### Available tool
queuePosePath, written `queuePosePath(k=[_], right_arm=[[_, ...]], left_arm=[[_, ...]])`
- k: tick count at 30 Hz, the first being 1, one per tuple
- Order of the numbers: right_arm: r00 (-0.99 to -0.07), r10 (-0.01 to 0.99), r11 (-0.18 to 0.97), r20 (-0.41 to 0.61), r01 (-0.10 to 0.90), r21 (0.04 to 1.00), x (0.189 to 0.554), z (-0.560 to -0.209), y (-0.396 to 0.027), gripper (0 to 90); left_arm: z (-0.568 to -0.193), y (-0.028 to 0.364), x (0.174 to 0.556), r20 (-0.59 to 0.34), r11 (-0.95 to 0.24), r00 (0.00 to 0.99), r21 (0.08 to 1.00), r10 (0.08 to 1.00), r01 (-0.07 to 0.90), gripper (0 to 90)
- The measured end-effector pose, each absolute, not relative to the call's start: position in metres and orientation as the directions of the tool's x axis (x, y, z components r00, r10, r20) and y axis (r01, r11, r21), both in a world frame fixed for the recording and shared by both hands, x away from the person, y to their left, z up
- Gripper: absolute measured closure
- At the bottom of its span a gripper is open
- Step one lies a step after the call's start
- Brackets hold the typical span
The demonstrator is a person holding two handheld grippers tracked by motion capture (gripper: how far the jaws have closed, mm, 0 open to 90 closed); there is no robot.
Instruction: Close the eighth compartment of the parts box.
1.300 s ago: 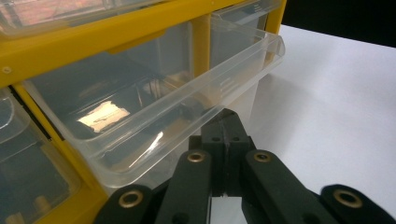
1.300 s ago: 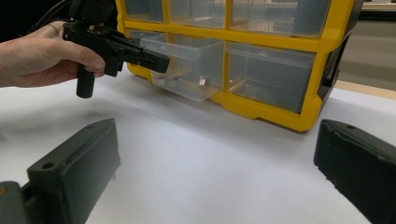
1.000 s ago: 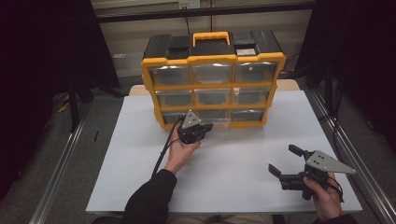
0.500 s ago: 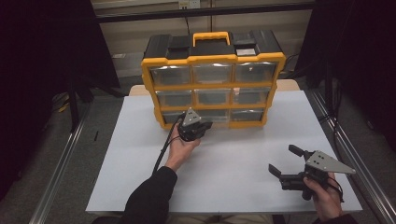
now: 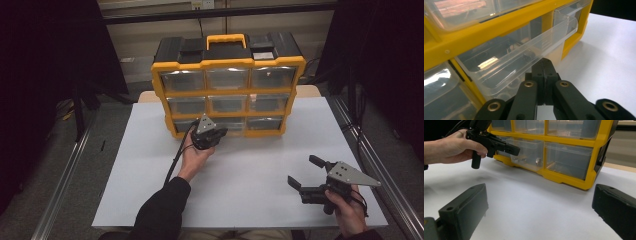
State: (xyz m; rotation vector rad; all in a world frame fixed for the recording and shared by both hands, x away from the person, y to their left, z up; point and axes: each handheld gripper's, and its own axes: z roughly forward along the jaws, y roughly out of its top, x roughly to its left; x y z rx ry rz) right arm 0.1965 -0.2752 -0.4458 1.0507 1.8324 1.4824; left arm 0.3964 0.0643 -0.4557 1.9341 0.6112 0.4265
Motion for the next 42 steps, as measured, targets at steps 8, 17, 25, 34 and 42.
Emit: queuePosePath(k=[8,17,25,34,42], right_arm=[[-0.539,0.84,0.087,0.053,0.231,0.969,0.197,-0.446,-0.276,0.3],[-0.539,0.841,0.085,0.054,0.23,0.969,0.197,-0.447,-0.276,0.3],[-0.541,0.838,0.079,0.063,0.235,0.969,0.198,-0.447,-0.277,0.3],[-0.544,0.836,0.068,0.074,0.236,0.969,0.2,-0.448,-0.278,0.4],[-0.543,0.837,0.073,0.068,0.234,0.97,0.198,-0.448,-0.279,0.3]], left_arm=[[-0.456,0.062,0.402,0.023,-0.347,0.802,0.909,0.597,0.232,90.0],[-0.457,0.06,0.407,0.019,-0.343,0.79,0.907,0.612,0.243,90.0],[-0.457,0.059,0.415,0.007,-0.339,0.791,0.905,0.612,0.255,90.0],[-0.457,0.057,0.419,0.016,-0.34,0.784,0.907,0.62,0.25,90.0],[-0.457,0.055,0.421,0.024,-0.348,0.783,0.904,0.622,0.249,90.0]])
